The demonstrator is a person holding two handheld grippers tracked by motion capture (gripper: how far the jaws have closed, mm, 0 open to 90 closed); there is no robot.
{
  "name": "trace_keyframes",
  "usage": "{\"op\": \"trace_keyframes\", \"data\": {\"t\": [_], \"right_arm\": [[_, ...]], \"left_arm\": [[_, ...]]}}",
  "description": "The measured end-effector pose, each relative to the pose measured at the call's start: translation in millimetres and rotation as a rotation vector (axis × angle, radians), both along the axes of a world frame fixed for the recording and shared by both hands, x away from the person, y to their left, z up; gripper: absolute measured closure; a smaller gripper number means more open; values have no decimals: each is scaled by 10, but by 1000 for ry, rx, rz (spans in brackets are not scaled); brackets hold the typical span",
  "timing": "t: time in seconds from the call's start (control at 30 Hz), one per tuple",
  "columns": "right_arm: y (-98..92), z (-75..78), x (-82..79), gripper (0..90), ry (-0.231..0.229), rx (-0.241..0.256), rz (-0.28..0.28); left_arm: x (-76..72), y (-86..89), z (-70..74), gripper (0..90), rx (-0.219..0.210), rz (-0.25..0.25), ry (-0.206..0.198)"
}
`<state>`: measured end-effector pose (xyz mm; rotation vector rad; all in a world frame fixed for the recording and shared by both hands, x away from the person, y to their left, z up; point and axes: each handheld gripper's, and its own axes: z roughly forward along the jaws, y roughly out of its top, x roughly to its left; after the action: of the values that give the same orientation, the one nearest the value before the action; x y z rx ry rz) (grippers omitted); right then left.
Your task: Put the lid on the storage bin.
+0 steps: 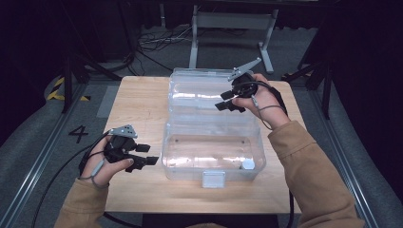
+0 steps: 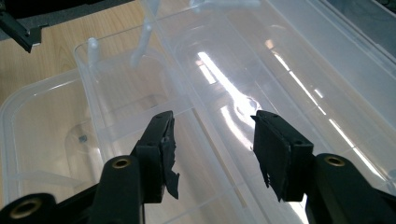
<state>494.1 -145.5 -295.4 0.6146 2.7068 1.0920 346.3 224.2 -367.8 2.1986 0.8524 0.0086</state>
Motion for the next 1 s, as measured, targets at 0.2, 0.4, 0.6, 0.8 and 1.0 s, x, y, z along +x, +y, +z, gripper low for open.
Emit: {"op": "trace_keyframes", "data": {"t": [0.2, 0.4, 0.6, 0.8, 1.0], "right_arm": [[42, -54, 27, 535, 18, -23, 17], [60, -80, 15, 579, 18, -37, 36], [72, -78, -30, 638, -7, -48, 29], [42, -81, -50, 771, -30, -45, -10], [46, -82, -83, 784, -38, -45, -12]], "left_arm": [[-3, -20, -2, 398, 1, -6, 2], [-6, -53, -5, 397, 5, -14, 1], [-6, -96, -14, 396, 9, -27, 2], [-8, -131, -22, 397, -3, -38, 2], [-33, -221, -6, 398, -11, -68, -6]]}}
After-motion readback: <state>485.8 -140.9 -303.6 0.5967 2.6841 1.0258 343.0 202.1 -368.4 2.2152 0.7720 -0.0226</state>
